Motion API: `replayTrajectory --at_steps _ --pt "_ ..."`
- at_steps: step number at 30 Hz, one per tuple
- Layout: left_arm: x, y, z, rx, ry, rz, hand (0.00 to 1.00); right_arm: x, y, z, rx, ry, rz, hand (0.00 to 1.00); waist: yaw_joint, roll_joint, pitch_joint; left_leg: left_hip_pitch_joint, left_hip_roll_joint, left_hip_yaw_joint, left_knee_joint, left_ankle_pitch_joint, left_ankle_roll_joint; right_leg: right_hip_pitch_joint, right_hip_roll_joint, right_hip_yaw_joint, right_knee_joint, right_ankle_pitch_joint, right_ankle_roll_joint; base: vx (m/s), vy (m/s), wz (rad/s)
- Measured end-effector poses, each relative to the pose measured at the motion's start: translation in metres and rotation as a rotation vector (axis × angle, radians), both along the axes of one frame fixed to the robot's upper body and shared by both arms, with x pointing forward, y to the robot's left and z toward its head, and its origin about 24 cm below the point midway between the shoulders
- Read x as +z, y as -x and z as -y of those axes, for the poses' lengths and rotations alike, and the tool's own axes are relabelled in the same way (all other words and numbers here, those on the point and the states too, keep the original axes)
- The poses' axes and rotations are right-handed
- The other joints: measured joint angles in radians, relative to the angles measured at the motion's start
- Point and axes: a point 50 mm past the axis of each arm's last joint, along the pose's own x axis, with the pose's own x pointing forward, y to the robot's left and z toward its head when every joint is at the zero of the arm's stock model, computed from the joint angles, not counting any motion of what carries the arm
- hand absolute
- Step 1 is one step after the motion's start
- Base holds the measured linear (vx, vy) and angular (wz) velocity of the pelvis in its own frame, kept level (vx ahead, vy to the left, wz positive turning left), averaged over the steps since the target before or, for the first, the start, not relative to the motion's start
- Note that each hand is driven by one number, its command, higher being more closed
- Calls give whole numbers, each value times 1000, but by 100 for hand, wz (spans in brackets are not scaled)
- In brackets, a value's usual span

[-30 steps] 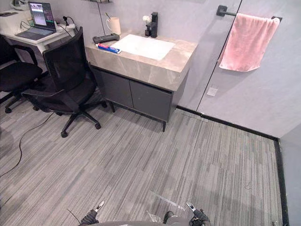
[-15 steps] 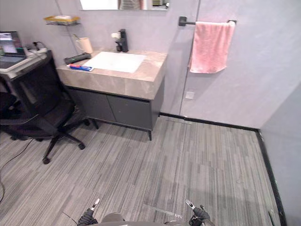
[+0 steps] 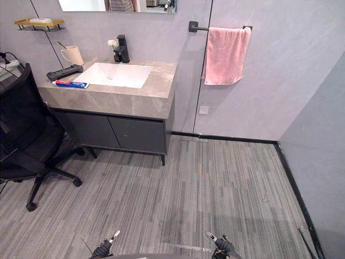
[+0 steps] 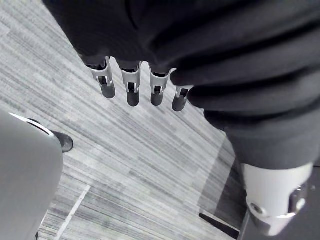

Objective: Pick up the laundry basket with both hands and put the clothes into the washing machine.

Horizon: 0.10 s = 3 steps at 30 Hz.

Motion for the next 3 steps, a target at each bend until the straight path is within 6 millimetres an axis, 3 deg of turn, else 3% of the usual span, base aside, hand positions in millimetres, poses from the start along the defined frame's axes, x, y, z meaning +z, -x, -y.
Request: replayTrajectory --at_steps 3 --pt "0 -3 2 -50 -5 1 0 -2 7 1 19 8 -34 0 0 2 2 9 -1 -6 -3 5 -1 13 3 -7 0 0 0 -16 -8 3"
